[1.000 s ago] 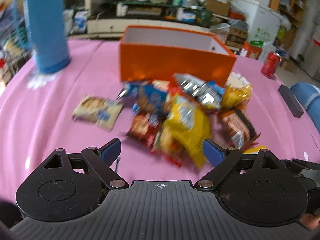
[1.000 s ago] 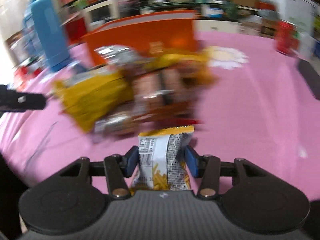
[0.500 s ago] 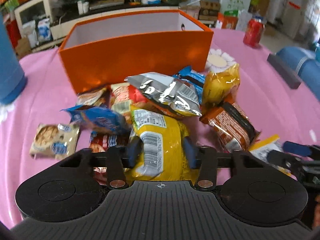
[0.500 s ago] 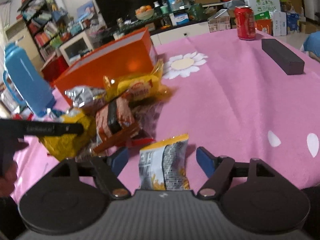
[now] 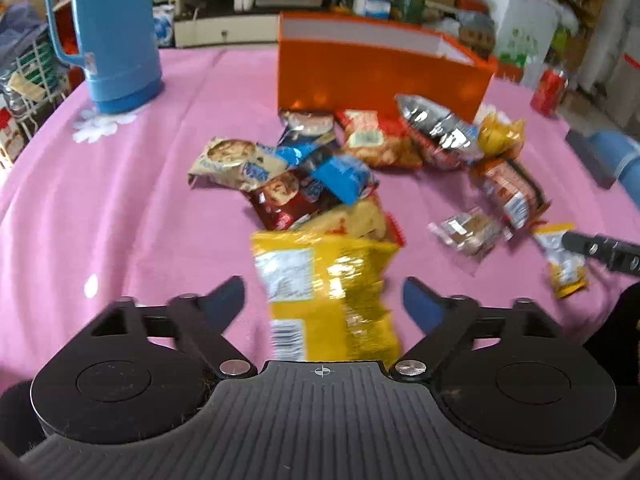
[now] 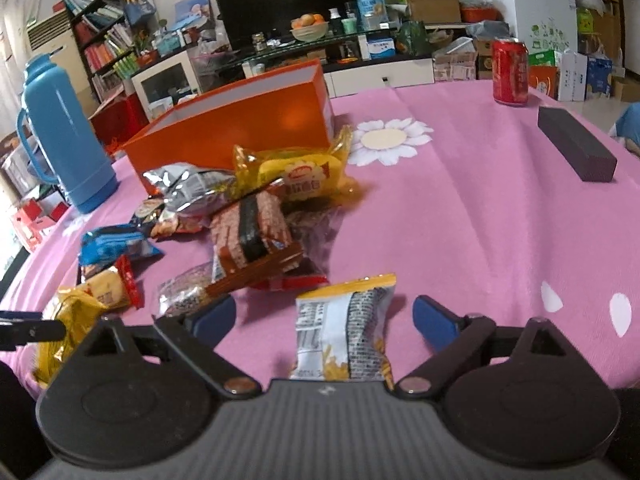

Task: Organize snacks
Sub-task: 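Grasp the yellow snack bag with the left tool, then carry both bags over the orange box and open both tools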

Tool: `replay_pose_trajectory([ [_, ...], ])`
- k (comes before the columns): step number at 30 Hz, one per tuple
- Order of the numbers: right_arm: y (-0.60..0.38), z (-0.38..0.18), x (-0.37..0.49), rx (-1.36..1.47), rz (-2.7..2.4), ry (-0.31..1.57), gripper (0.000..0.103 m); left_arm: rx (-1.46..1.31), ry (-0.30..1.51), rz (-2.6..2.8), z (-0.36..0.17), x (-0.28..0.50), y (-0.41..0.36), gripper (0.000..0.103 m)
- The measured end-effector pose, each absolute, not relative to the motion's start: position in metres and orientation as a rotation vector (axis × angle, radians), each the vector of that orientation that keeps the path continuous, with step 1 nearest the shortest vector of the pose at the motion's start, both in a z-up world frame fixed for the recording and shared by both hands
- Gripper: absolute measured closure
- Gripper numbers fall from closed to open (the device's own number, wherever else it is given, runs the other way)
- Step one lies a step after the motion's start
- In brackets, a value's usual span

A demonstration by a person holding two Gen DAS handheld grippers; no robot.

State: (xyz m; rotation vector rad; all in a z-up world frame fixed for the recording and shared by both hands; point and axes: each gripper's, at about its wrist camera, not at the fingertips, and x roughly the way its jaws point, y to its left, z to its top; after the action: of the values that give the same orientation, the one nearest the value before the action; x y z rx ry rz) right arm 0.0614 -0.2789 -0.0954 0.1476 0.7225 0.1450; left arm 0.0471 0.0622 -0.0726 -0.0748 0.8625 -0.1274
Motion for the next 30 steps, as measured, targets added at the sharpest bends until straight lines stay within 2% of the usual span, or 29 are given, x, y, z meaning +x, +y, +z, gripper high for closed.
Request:
replay_pose_trajectory([
  [6,-0.269,-0.091,0.056,0.079,0.140,0.739,0.009,0.077,0.873,-0.062,-0.087,0.043,0.031,0.038],
  [8,-0.265,-0.094,0.062,0.058,0.133,0.757,0.009,0.099,0.898,-0.045,-0.095,0.045,0.028,0.046],
  [9,-0.263,-0.097,0.065,0.051,0.131,0.768,0.009,0.104,0.926,-0.030,-0.100,0.048,0.028,0.046],
  [12,-0.256,-0.107,0.071,0.025,0.129,0.790,0.010,0.057,0.958,-0.020,-0.111,0.051,0.037,0.056],
  [15,-0.250,-0.116,0.071,-0.041,0.130,0.810,0.034,0.000,0.957,-0.018,-0.111,0.053,0.046,0.078],
  [16,-0.249,-0.115,0.070,-0.052,0.131,0.806,0.050,-0.001,0.952,-0.014,-0.110,0.054,0.047,0.089],
  [17,-0.250,-0.113,0.069,-0.038,0.148,0.810,0.056,-0.019,0.948,-0.014,-0.107,0.055,0.050,0.093],
  [20,-0.257,-0.105,0.065,0.006,0.166,0.809,0.062,-0.126,0.942,-0.036,-0.095,0.056,0.065,0.094],
  [26,-0.269,-0.056,0.059,0.104,0.195,0.703,0.062,-0.181,0.849,-0.035,-0.054,0.059,0.081,0.094],
  [30,-0.265,-0.020,0.085,0.129,0.240,0.603,0.062,-0.201,0.785,-0.065,-0.027,0.095,0.086,0.093],
])
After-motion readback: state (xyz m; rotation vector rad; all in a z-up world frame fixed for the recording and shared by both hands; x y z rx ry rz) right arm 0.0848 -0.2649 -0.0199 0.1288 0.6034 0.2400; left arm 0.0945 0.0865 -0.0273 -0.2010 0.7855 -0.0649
